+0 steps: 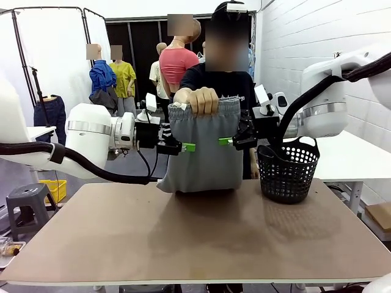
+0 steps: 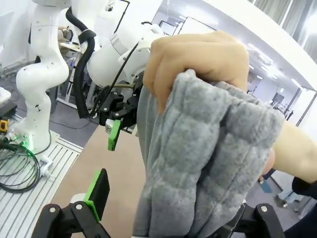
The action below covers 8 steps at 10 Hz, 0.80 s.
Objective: Fold the training pants.
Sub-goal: Grab both ends of the Training pants handed by a person.
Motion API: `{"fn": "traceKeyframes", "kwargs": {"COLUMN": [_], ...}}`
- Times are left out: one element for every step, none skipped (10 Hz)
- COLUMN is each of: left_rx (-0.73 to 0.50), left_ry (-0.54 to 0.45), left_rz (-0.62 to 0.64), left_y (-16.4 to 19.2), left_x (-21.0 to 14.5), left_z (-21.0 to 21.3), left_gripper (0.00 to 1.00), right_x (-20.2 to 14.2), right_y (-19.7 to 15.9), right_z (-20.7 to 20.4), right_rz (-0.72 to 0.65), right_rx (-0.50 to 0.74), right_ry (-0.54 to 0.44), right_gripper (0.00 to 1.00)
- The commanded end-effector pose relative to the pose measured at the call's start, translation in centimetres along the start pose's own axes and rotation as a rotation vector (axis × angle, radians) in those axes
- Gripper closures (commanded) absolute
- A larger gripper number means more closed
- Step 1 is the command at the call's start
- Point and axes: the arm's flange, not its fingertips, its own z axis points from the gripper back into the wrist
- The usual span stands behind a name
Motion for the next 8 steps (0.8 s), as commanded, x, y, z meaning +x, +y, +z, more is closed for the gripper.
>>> {"fn": "traceKeyframes", "kwargs": {"left_rx": [-0.013,-0.006,-0.013,-0.035,-0.046,-0.078,-0.092,-0.101], "left_ry": [-0.051,-0.073,-0.090,-0.108,-0.116,-0.140,-0.142,-0.137], "left_rz": [0.032,0.034,0.044,0.059,0.069,0.089,0.101,0.122], "left_y": [0.40,0.19,0.09,0.14,0.15,0.16,0.14,0.41], "left_x": [0.72,1.07,1.28,1.30,1.20,1.08,1.00,0.58], "left_z": [0.38,0.36,0.24,0.09,-0.08,-0.24,-0.41,-0.44], "left_gripper": [0.45,0.64,0.82,1.00,1.00,1.00,1.00,1.00], "right_x": [-0.34,-0.32,-0.32,-0.40,-0.51,-0.74,-0.97,-0.92], "right_y": [-0.62,-0.67,-0.72,-0.80,-0.81,-0.93,-1.09,-1.11], "right_z": [-0.35,-0.19,-0.17,-0.16,-0.10,-0.08,-0.02,0.05], "right_rz": [-0.051,-0.065,-0.072,-0.085,-0.093,-0.107,-0.126,-0.137], "right_rx": [0.014,0.012,0.020,0.026,0.034,0.039,0.045,0.058], "right_ry": [0.015,0.015,0.022,0.024,0.021,0.027,0.024,0.013], "right_gripper": [0.17,0.36,0.56,0.76,0.95,1.00,1.00,1.00]}}
